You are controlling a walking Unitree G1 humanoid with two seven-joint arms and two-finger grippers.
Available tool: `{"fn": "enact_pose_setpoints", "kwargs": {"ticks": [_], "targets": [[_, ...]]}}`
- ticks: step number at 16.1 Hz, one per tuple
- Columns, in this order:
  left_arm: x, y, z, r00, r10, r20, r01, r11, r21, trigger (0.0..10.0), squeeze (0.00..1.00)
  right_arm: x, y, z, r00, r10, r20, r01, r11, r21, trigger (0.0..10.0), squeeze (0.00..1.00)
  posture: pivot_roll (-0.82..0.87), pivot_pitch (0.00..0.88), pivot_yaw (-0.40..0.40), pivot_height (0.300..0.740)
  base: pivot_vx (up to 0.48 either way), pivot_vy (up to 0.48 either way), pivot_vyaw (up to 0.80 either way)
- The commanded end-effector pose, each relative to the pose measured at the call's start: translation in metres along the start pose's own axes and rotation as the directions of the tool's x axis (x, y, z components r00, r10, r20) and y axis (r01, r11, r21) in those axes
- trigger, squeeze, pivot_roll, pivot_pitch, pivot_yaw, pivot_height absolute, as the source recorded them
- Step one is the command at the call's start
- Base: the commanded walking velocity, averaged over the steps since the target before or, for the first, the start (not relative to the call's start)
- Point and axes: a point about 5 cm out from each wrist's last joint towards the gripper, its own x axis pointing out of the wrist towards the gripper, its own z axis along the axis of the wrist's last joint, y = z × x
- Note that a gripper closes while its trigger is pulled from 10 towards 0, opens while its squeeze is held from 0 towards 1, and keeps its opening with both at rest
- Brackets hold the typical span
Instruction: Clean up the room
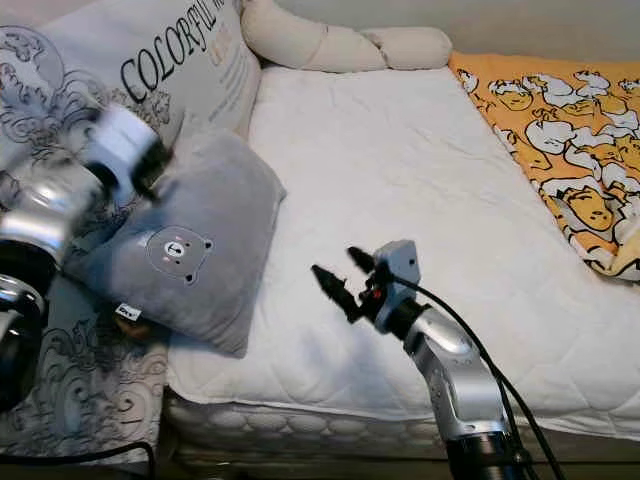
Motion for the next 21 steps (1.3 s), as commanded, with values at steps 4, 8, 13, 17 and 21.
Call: {"fn": "enact_pose_setpoints", "kwargs": {"ticks": [4,8,13,17,21], "targets": [[-0.012,-0.029,0.014,0.971,0.002,0.238,0.055,0.972,-0.229,10.0,0.98,0.009,-0.021,0.011,0.962,-0.268,0.053,0.266,0.963,0.054,10.0,1.0,0.01,0.0,0.005,0.74,0.0,0.0,0.0],[-0.034,-0.084,-0.018,0.982,-0.032,0.185,0.098,0.927,-0.361,10.0,0.95,0.013,-0.014,0.017,0.935,-0.321,0.152,0.325,0.946,0.001,10.0,1.0,0.02,0.0,-0.018,0.74,0.0,0.0,0.0],[-0.058,-0.1,-0.044,1.0,-0.017,0.02,0.023,0.928,-0.373,10.0,0.9,0.018,-0.011,0.002,0.907,-0.413,0.082,0.411,0.911,0.038,10.0,1.0,0.01,0.0,-0.014,0.74,0.0,-0.472,0.0],[-0.073,-0.1,-0.071,0.995,0.002,-0.096,-0.035,0.938,-0.344,10.0,0.9,0.014,-0.016,0.0,0.894,-0.445,0.058,0.443,0.896,0.035,10.0,1.0,-0.02,0.0,-0.01,0.74,0.0,-0.48,0.0],[-0.07,-0.107,-0.071,0.994,0.011,-0.11,-0.049,0.935,-0.351,10.0,0.9,0.011,-0.023,-0.011,0.869,-0.494,0.0,0.494,0.868,0.055,10.0,1.0,0.01,0.0,-0.019,0.74,0.0,-0.48,0.0]]}}
